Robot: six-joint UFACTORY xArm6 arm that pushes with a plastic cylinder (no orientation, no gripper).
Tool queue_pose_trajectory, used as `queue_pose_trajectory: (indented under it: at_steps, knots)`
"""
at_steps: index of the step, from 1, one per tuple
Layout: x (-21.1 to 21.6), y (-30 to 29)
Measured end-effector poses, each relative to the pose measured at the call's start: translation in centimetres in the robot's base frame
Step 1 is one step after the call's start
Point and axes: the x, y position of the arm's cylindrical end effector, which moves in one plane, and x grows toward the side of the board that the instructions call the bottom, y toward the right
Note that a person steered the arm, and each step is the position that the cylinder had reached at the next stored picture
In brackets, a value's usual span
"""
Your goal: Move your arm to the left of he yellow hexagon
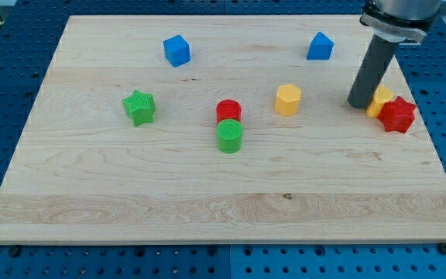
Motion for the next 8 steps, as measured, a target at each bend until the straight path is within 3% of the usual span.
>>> queue_pose_trajectory:
  at_steps: [8]
  knots:
    - [-1.4,-5.4]
